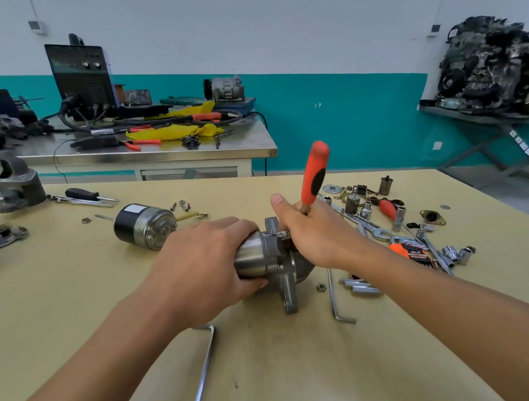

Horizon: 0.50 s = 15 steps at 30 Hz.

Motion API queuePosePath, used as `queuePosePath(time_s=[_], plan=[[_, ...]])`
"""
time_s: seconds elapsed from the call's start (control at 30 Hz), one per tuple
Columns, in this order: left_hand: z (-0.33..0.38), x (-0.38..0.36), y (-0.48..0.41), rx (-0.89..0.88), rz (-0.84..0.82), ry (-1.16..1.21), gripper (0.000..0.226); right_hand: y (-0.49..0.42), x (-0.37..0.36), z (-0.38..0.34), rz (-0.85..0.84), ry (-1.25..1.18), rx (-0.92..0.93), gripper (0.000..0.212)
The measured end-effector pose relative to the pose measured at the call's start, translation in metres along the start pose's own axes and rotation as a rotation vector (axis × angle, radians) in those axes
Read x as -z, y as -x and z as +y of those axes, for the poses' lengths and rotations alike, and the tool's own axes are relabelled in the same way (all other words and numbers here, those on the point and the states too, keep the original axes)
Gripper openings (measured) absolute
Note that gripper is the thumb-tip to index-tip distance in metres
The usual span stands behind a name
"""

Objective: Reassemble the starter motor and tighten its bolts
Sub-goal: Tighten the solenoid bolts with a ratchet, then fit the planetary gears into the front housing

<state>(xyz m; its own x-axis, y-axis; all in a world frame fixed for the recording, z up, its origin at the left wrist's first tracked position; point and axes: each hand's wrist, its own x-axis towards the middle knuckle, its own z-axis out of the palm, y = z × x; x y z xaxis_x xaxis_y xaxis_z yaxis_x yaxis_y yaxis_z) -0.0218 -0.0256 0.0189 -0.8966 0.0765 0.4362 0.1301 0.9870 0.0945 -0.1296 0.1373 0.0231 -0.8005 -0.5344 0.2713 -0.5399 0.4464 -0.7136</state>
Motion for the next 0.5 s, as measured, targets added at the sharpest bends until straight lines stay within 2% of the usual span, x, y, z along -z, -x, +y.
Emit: queuePosePath(time_s=[0.17,0.27,0.33,0.43,0.5], plan=[[-0.005,0.000,0.001,-0.004,-0.013,0.052,0.057,0.001,0.005,0.006,0.018,-0.129,-0.114,0.065],[-0.019,0.005,0.003,0.053,-0.095,0.138,0.077,0.006,0.011,0.013,0.120,-0.248,-0.156,0.062],[-0.030,0.007,0.007,0.101,-0.135,0.254,0.078,0.012,0.020,0.019,0.168,-0.219,-0.214,0.057],[-0.034,0.003,0.010,0.099,-0.111,0.493,0.063,0.023,0.037,0.027,0.072,-0.230,-0.392,0.044],[-0.031,0.001,0.010,0.114,-0.049,0.592,0.061,0.033,0.044,0.031,-0.009,-0.195,-0.486,0.040]])
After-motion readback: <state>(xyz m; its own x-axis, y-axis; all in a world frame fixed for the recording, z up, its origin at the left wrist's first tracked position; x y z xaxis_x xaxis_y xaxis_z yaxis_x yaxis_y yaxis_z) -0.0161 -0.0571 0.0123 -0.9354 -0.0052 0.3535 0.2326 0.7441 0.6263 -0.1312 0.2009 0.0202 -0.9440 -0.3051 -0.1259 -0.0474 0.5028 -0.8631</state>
